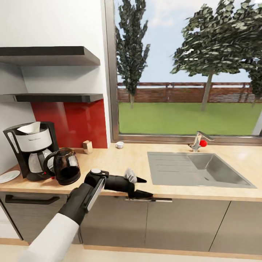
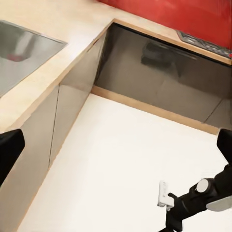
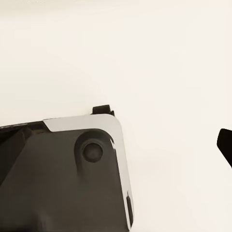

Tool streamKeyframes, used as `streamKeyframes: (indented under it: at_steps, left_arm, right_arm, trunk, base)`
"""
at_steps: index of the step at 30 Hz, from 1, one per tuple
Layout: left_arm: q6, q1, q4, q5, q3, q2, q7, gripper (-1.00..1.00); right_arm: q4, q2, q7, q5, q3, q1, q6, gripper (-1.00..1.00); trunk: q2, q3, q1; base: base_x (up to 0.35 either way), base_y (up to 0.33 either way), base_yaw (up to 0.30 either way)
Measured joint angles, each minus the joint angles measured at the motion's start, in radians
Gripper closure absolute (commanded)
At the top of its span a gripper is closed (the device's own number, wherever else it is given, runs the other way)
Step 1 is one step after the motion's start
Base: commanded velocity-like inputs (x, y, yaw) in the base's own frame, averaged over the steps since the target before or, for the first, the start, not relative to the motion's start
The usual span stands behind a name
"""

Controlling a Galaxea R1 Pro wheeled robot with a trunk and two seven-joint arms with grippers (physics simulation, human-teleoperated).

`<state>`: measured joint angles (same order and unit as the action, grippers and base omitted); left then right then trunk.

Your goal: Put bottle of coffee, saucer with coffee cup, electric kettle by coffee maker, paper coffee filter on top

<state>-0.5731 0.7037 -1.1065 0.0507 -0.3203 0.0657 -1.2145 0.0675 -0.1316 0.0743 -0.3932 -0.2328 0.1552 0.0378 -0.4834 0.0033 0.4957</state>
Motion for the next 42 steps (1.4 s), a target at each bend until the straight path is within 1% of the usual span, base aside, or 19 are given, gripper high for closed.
streamKeyframes:
  at_steps: [3, 5, 9, 12, 13, 14, 16, 18, 20, 22, 23, 24, 26, 29, 32, 35, 40, 41, 42]
  left_arm:
    - [-0.051, 0.073, 0.009, 0.066, 0.004, -0.001, 0.002, -1.00]
    - [-0.077, 0.113, 0.012, 0.091, 0.011, -0.001, 0.007, -1.00]
    - [-0.099, 0.173, 0.015, 0.108, 0.030, 0.000, 0.056, -1.00]
    - [-0.103, 0.190, 0.015, 0.110, 0.040, -0.002, 0.158, -1.00]
    - [-0.104, 0.194, 0.016, 0.108, 0.043, -0.001, 0.237, -1.00]
    - [-0.104, 0.196, 0.016, 0.106, 0.044, -0.001, 0.287, -1.00]
    - [-0.100, 0.203, 0.015, 0.097, 0.047, 0.005, 0.517, -1.00]
    - [-0.098, 0.209, 0.015, 0.094, 0.047, 0.016, 0.648, -1.00]
    - [-0.096, 0.235, 0.026, 0.093, 0.046, 0.049, 0.903, -1.00]
    - [-0.088, 0.273, 0.072, 0.098, 0.045, 0.074, 1.118, -1.00]
    - [-0.049, 0.334, 0.160, 0.100, 0.045, 0.087, 1.236, -1.00]
    - [-0.021, 0.367, 0.214, 0.100, 0.046, 0.091, 1.268, -1.00]
    - [0.029, 0.413, 0.304, 0.101, 0.047, 0.094, 1.297, -1.00]
    - [0.215, 0.518, 0.547, 0.102, 0.052, 0.099, 1.336, -1.00]
    - [0.275, 0.572, 0.662, 0.104, 0.055, 0.104, 1.369, -1.00]
    - [0.274, 0.578, 0.679, 0.103, 0.057, 0.104, 1.370, -1.00]
    - [0.272, 0.559, 0.665, 0.101, 0.057, 0.095, 1.366, -1.00]
    - [0.273, 0.553, 0.663, 0.099, 0.056, 0.093, 1.367, -1.00]
    - [0.277, 0.544, 0.661, 0.098, 0.054, 0.091, 1.368, -1.00]
  right_arm:
    - [-0.001, -0.001, 0.000, 0.000, -0.001, 0.000, 0.000, -1.00]
    - [-0.001, -0.001, 0.000, 0.000, -0.001, 0.000, 0.000, -1.00]
    - [-0.003, -0.001, 0.000, 0.003, -0.002, 0.000, 0.000, -1.00]
    - [-0.004, 0.000, 0.000, 0.005, -0.003, 0.000, 0.001, -1.00]
    - [-0.004, 0.000, 0.000, 0.005, -0.003, 0.000, 0.001, -1.00]
    - [-0.004, 0.000, 0.000, 0.006, -0.003, 0.000, 0.001, -1.00]
    - [-0.006, 0.000, 0.001, 0.007, -0.004, 0.000, 0.001, -1.00]
    - [-0.006, 0.000, 0.001, 0.007, -0.004, 0.000, 0.001, -1.00]
    - [-0.008, 0.001, 0.001, 0.006, -0.003, 0.000, 0.002, -1.00]
    - [-0.009, 0.001, 0.001, 0.005, -0.003, 0.000, 0.001, -1.00]
    - [-0.010, 0.004, 0.001, 0.005, -0.003, 0.000, 0.001, -1.00]
    - [-0.010, 0.005, 0.001, 0.005, -0.002, 0.000, 0.001, -1.00]
    - [-0.011, 0.005, 0.001, 0.005, -0.002, 0.000, 0.001, -1.00]
    - [-0.011, 0.007, 0.000, 0.005, -0.002, 0.000, 0.001, -1.00]
    - [-0.011, 0.008, 0.001, 0.006, -0.002, -0.001, 0.001, -1.00]
    - [-0.016, 0.008, 0.006, 0.005, -0.002, 0.000, 0.002, -1.00]
    - [-0.036, 0.011, 0.009, 0.004, -0.002, -0.002, 0.001, -1.00]
    - [-0.038, 0.019, 0.010, 0.005, -0.002, -0.014, 0.000, -1.00]
    - [-0.040, 0.035, 0.010, 0.005, -0.003, -0.048, -0.002, -1.00]
  trunk:
    - [0.000, 0.000, 0.000]
    - [0.000, 0.000, 0.000]
    - [0.000, 0.000, 0.000]
    - [0.000, 0.000, 0.000]
    - [0.000, 0.000, 0.000]
    - [0.000, 0.000, 0.000]
    - [0.000, 0.000, 0.000]
    - [0.000, 0.000, 0.000]
    - [0.000, 0.000, 0.000]
    - [0.000, 0.000, 0.000]
    - [0.000, 0.000, 0.000]
    - [0.000, 0.000, 0.000]
    - [0.000, 0.000, 0.000]
    - [0.000, 0.000, 0.000]
    - [0.000, 0.000, 0.000]
    - [0.000, 0.000, 0.000]
    - [0.000, 0.000, 0.000]
    - [0.000, 0.000, 0.000]
    - [0.000, 0.000, 0.000]
  base:
    - [0.000, 0.000, 0.000]
    - [0.000, 0.000, 0.000]
    - [0.000, 0.000, 0.000]
    - [0.000, 0.000, 0.000]
    - [0.000, 0.000, 0.000]
    - [0.000, 0.000, 0.000]
    - [0.000, 0.000, 0.000]
    - [0.000, 0.000, 0.000]
    - [0.000, 0.000, 0.000]
    - [0.000, 0.000, 0.000]
    - [0.000, 0.000, 0.000]
    - [0.000, 0.000, 0.000]
    - [0.000, 0.000, 0.000]
    - [0.000, 0.000, 0.000]
    - [0.000, 0.000, 0.000]
    - [0.000, 0.000, 0.000]
    - [0.000, 0.000, 0.000]
    - [0.000, 0.000, 0.000]
    - [0.000, 0.000, 0.000]
